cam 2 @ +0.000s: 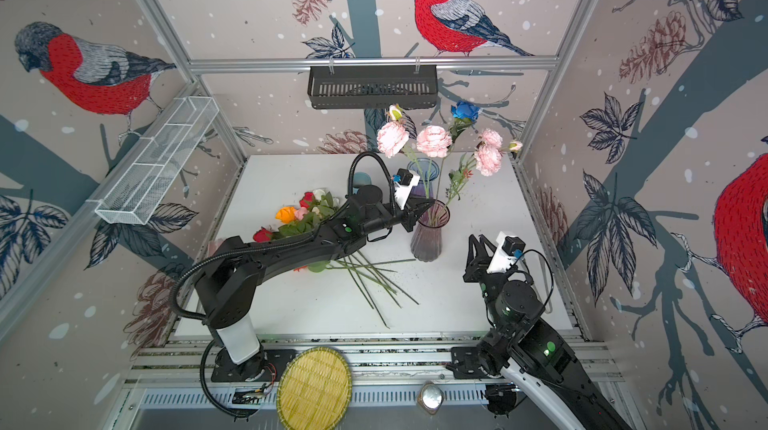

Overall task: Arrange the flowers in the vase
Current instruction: 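Carry the pink rose over the mauve vase and lower it in, then open the left gripper and draw it back while the right reaches toward the mauve vase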

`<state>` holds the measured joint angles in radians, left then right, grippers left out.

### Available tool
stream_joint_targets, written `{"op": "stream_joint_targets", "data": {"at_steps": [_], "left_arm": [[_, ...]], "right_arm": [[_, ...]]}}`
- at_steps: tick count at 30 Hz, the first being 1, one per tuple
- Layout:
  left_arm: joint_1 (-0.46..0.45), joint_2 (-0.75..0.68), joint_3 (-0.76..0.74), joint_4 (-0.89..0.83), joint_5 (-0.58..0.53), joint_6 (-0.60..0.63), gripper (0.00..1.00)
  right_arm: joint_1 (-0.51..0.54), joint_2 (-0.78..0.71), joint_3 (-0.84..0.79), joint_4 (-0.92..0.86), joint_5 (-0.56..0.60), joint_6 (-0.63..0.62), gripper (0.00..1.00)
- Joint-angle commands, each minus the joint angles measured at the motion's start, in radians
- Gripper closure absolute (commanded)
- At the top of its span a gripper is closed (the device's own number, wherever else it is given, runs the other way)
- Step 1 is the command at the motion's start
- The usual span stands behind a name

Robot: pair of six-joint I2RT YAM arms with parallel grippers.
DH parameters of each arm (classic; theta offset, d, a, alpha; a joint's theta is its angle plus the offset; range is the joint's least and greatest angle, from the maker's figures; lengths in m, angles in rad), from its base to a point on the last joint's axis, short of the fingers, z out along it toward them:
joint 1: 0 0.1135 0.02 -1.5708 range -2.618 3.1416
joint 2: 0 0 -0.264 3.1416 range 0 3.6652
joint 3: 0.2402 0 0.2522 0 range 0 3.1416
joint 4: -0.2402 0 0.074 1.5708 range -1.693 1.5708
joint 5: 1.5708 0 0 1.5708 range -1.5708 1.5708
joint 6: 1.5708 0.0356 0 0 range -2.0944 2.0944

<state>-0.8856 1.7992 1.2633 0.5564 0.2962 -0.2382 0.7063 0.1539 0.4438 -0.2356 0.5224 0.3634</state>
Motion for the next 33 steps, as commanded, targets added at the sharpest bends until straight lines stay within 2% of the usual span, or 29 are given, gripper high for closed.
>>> {"op": "stream_joint_targets", "data": {"at_steps": [1,9,15,19,24,26,29,33], "left_arm": [[-0.001,-0.004,-0.005,0.078,0.008,-0.026,0.67],[-0.001,-0.078,-0.104,0.119,-0.083,-0.03,0.55],[-0.001,-0.175,-0.214,0.137,-0.13,-0.021,0.55],[-0.001,-0.238,-0.283,0.13,-0.144,-0.002,0.55],[-0.001,-0.313,-0.414,0.168,-0.165,0.006,0.56],[-0.002,-0.353,-0.502,0.23,-0.168,-0.001,0.56],[-0.002,-0.399,-0.62,0.308,-0.195,-0.009,0.55],[-0.002,-0.433,-0.733,0.348,-0.221,-0.012,0.56]], "right_arm": [[0.002,0.003,0.007,0.016,-0.003,-0.01,0.7],[0.0,0.003,0.005,0.018,-0.005,-0.009,0.67],[0.0,0.014,0.006,0.019,-0.014,-0.012,0.63],[0.001,0.051,0.007,0.029,-0.059,-0.019,0.48],[-0.001,0.156,-0.01,0.085,-0.152,-0.008,0.17],[0.0,0.197,-0.031,0.133,-0.175,0.012,0.0],[-0.001,0.23,-0.085,0.231,-0.162,0.053,0.01],[-0.007,0.24,-0.21,0.433,-0.169,0.014,0.01]]}}
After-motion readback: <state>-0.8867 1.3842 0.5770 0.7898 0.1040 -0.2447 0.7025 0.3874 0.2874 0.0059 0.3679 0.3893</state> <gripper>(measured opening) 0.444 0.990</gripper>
